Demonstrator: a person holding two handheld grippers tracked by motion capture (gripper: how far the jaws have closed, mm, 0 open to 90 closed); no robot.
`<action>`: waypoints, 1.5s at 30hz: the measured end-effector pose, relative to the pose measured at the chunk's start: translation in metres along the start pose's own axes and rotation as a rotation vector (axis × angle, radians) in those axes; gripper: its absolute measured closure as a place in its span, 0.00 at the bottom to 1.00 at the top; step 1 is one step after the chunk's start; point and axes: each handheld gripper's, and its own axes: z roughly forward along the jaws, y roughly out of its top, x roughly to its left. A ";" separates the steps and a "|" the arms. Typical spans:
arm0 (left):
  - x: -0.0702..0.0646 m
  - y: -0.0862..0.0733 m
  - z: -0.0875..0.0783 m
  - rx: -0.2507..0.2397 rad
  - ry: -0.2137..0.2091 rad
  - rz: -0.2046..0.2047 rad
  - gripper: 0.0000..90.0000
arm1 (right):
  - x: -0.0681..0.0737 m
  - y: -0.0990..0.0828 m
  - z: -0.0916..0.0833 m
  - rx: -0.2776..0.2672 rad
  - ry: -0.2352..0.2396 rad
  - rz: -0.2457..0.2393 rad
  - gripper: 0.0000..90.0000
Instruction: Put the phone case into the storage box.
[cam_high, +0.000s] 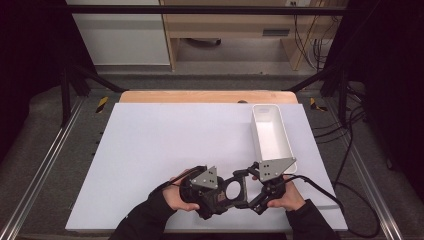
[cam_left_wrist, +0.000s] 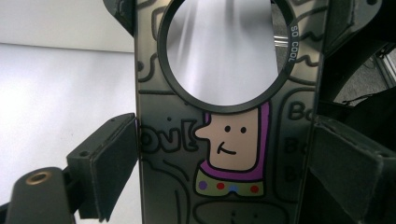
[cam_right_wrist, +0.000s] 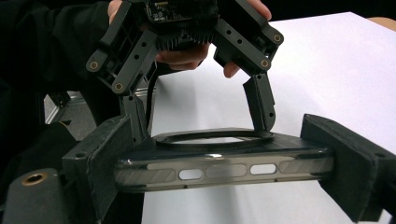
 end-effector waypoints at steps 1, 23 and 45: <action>0.000 0.000 -0.001 -0.007 0.004 -0.001 0.12 | 0.000 0.000 0.000 -0.004 -0.001 0.000 0.13; 0.006 -0.001 -0.030 -0.020 0.055 -0.064 0.00 | -0.002 0.023 -0.018 0.015 -0.089 -0.005 0.13; 0.019 -0.008 -0.018 0.141 0.075 -0.038 0.01 | -0.009 0.068 -0.003 0.222 -0.061 -0.036 0.13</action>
